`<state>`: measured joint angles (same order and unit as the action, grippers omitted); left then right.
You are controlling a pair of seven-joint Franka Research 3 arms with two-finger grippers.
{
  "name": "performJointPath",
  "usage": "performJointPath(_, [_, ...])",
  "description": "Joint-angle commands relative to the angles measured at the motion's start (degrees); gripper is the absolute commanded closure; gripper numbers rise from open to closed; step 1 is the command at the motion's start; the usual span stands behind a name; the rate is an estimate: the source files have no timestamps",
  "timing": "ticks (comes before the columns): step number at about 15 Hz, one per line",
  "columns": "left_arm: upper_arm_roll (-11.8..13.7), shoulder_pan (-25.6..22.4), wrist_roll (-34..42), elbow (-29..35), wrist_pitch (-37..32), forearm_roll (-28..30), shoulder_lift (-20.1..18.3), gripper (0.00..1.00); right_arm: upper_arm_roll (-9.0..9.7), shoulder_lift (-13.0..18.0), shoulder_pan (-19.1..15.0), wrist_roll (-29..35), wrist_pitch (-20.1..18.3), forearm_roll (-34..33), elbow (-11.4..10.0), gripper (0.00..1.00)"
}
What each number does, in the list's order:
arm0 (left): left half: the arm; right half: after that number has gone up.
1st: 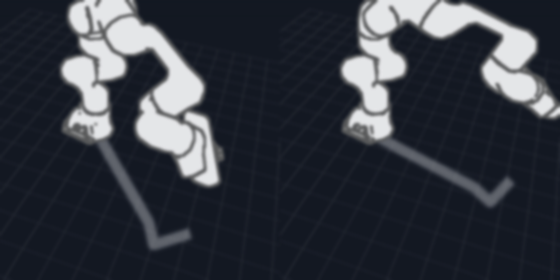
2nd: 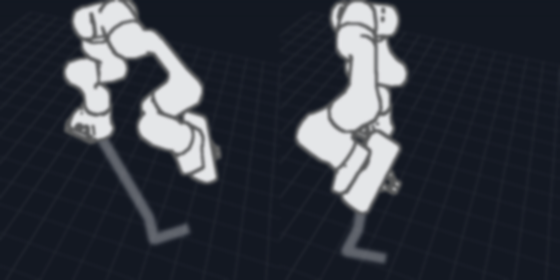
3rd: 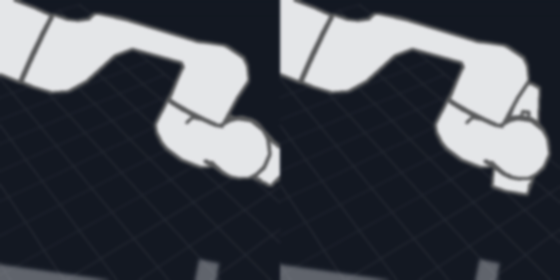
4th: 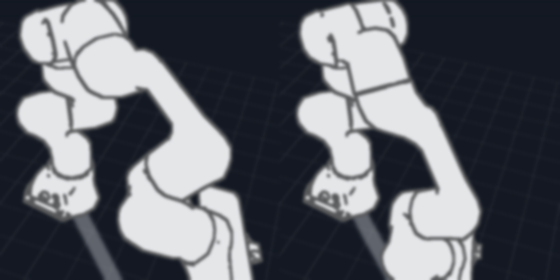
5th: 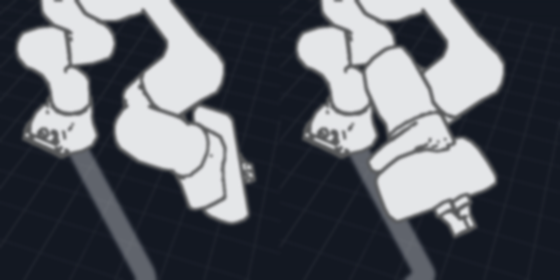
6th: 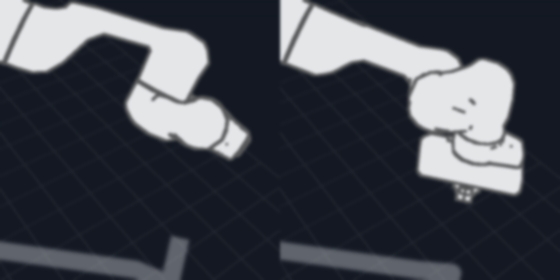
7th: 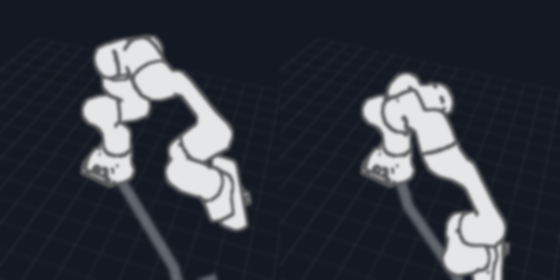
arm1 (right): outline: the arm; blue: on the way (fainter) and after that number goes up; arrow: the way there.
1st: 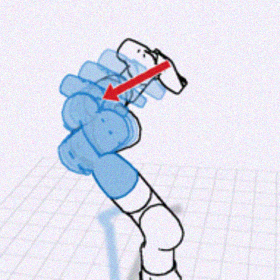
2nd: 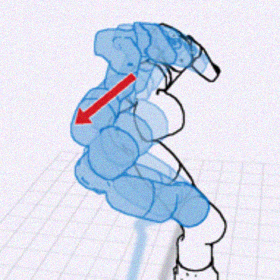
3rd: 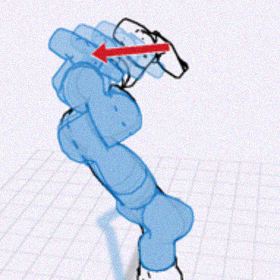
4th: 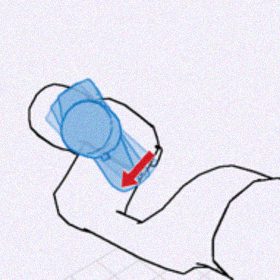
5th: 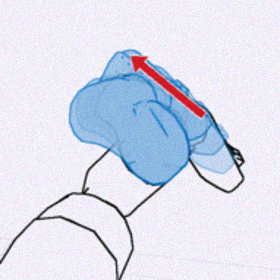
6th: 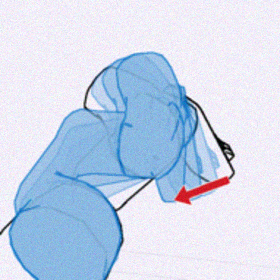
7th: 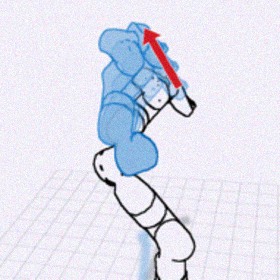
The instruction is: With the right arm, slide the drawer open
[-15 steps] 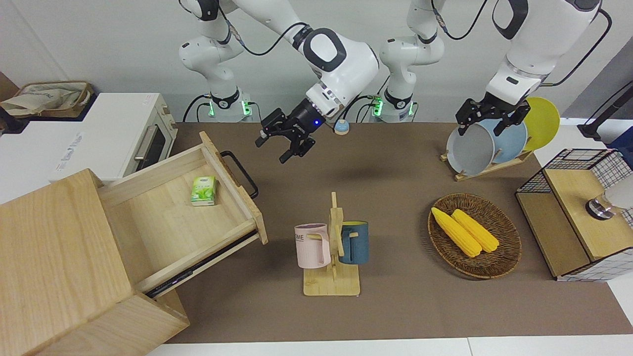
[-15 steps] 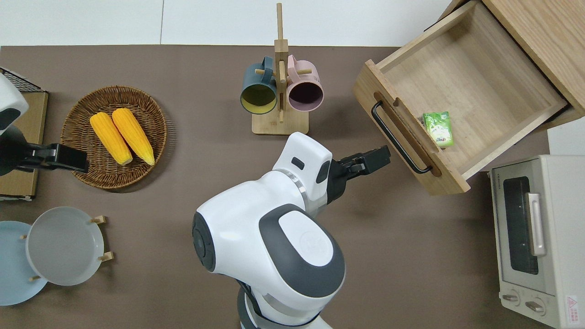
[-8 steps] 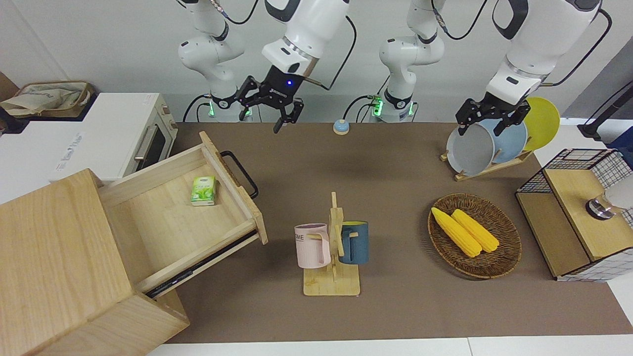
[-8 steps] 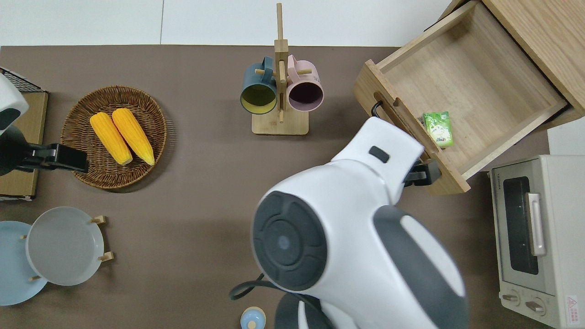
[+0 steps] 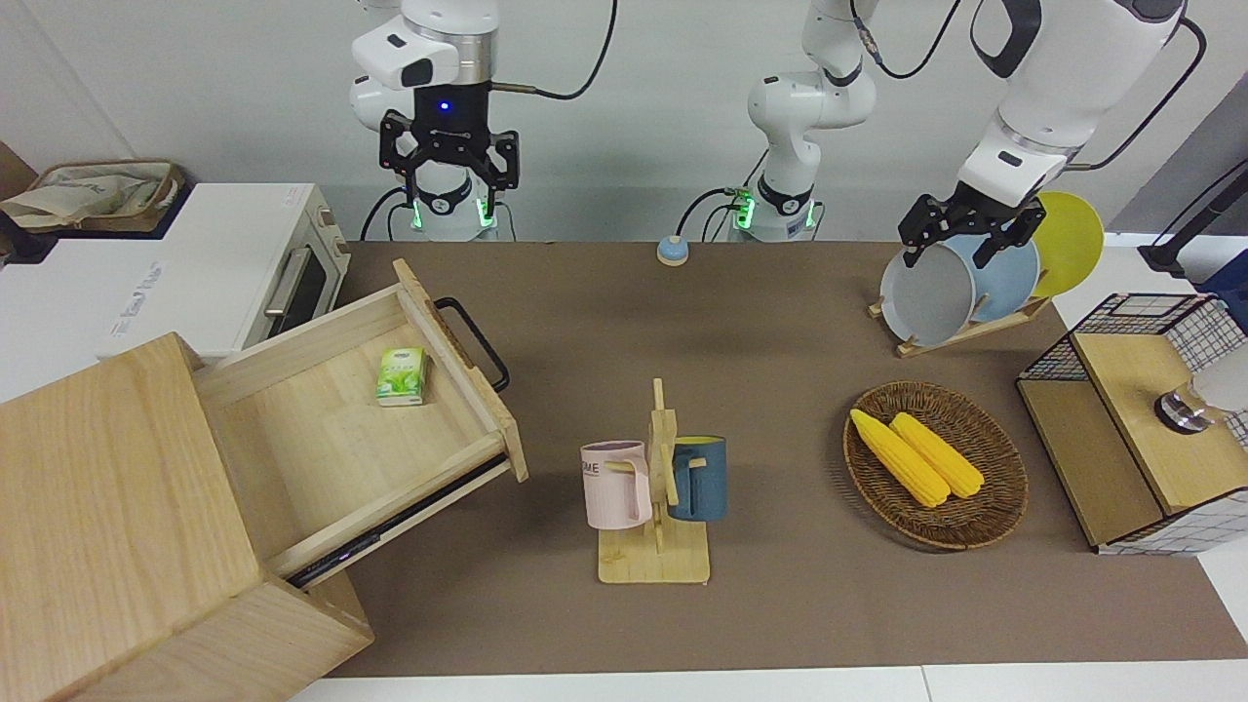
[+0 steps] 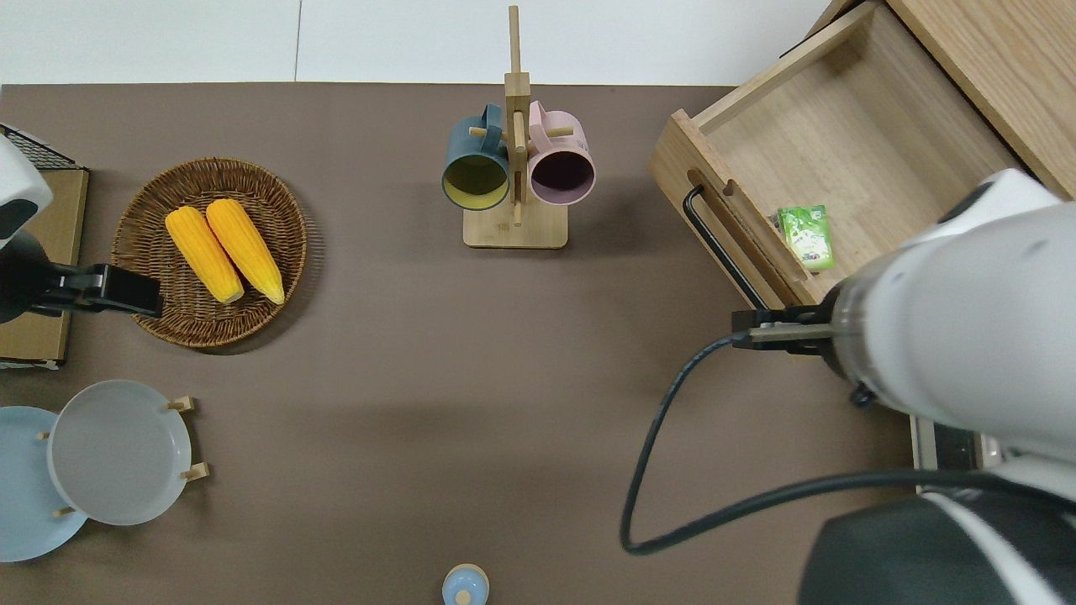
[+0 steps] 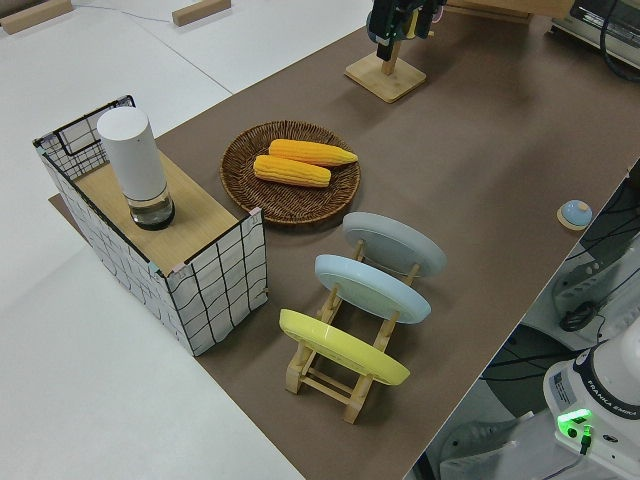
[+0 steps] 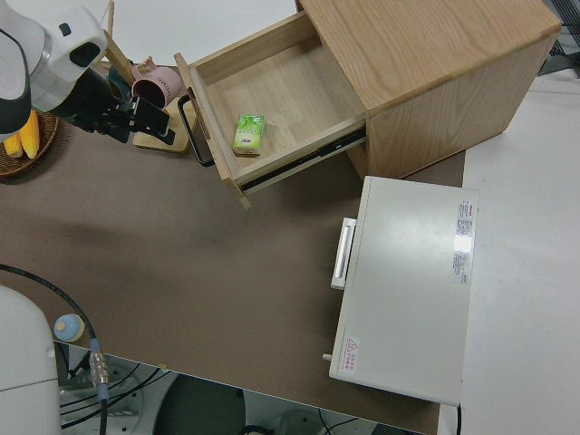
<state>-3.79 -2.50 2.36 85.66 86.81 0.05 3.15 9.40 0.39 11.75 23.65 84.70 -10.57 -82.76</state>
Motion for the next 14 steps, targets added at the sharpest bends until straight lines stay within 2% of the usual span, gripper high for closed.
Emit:
performJointPath(1, [0.0, 0.4, -0.6, -0.5, -1.0, -1.0, -0.3, 0.01, 0.45, 2.7, -8.2, -7.5, 2.0, 8.0, -1.8, 0.017])
performJointPath(4, [0.0, 0.4, -0.6, -0.6, -1.0, -1.0, -0.3, 0.01, -0.08, 2.8, -12.7, -12.0, 1.8, 11.9, -2.1, 0.017])
performJointPath(10, [0.0, 0.4, -0.6, -0.5, -1.0, -1.0, -0.2, 0.01, -0.35, 2.4, -18.3, -19.2, 1.8, 13.4, -4.2, 0.017])
performJointPath(14, [0.0, 0.4, -0.6, -0.5, -1.0, -1.0, -0.3, 0.01, -0.35, 2.0, -19.9, -21.4, 1.7, 13.2, -4.7, 0.015])
